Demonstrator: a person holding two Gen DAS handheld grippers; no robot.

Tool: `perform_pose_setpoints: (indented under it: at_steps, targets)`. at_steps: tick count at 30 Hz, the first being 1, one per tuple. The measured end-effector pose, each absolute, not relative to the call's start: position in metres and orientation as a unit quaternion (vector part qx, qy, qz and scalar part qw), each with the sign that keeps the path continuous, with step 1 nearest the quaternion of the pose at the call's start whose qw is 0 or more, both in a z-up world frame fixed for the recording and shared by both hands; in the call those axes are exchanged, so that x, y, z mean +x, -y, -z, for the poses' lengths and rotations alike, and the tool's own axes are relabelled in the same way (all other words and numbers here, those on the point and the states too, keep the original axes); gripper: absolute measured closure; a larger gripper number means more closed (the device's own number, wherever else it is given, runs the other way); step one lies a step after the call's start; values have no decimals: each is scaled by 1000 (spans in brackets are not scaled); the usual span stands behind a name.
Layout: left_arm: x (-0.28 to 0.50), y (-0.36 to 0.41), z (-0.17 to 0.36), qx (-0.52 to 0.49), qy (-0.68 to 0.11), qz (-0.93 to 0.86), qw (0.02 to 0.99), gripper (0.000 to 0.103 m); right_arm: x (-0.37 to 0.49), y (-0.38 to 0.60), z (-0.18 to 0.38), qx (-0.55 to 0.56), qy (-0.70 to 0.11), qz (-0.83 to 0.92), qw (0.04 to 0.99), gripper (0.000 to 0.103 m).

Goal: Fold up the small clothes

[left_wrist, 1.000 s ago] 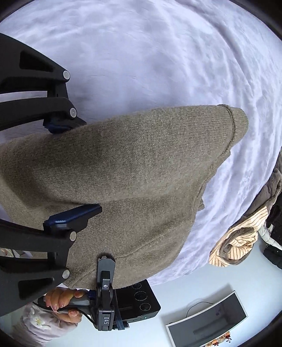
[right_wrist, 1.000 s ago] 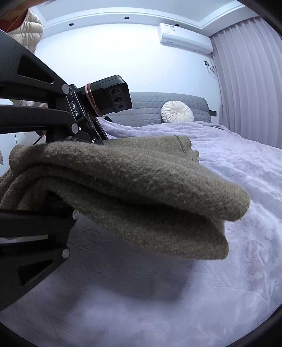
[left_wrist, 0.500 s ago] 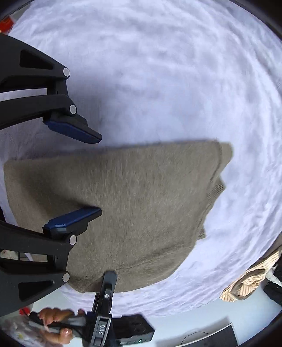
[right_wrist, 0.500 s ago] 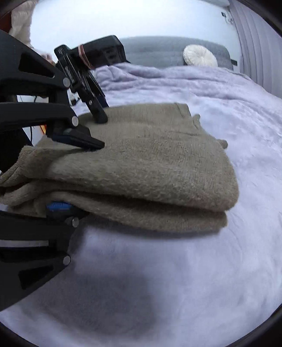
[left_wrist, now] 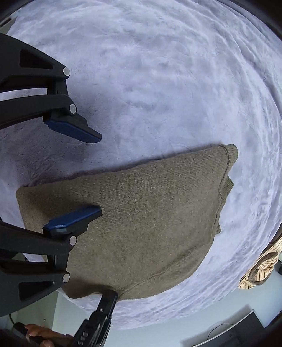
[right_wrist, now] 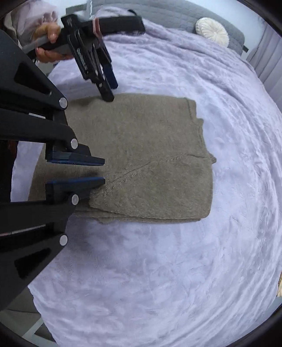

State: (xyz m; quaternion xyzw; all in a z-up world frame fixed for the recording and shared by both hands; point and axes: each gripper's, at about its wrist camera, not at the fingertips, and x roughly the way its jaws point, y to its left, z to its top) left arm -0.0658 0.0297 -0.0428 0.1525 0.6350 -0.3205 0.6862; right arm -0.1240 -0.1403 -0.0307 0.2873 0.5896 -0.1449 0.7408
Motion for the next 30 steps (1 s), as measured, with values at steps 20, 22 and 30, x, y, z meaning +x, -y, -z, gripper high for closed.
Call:
perform_pose_setpoints:
  at_steps: [20, 22, 30]
  targets:
    - [-80, -27, 55, 172, -650, 249, 697, 20, -153, 166, 73, 317, -636, 135, 690, 96]
    - [-79, -29, 55, 167, -656, 238, 697, 20, -155, 168, 70, 318, -641, 122, 687, 96]
    - [-82, -27, 55, 179, -657, 213, 701, 20, -161, 168, 64, 300, -665, 76, 679, 95]
